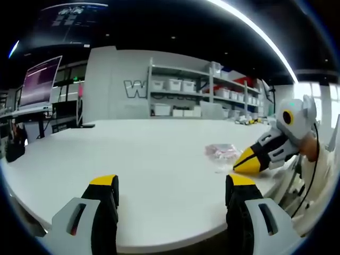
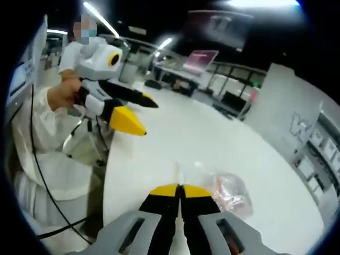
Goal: Open the resealable bag by pulling the two sides of the seal apart until the entire bag opening is separated and visibly accessible.
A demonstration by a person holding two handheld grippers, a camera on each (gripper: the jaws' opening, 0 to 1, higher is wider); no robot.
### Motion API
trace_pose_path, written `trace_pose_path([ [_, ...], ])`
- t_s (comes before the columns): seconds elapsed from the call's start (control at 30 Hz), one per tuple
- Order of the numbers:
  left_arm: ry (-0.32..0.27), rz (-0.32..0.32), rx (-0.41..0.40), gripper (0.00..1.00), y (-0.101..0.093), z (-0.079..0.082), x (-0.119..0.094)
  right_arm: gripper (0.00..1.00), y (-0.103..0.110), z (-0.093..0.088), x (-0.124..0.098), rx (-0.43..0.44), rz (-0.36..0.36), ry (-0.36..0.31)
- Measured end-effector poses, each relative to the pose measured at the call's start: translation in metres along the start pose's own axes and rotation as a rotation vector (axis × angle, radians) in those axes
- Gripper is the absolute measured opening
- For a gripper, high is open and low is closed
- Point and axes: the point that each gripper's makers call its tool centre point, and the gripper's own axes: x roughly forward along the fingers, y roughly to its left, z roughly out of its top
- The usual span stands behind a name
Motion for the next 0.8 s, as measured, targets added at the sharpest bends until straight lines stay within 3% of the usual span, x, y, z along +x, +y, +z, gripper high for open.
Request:
trace_pose_path([
  [0.5,-0.005,-0.03,-0.025,0.78,-0.01,-0.001,0.003,0.0,0.0,0.0,0.0,0.041,-0.012,-0.017],
  [0.8,-0.023,-0.114,-0.135,0.69,-0.029,0.001,0.008,0.0,-0.003,-0.001,-0.001,0.122,-0.032,-0.056],
])
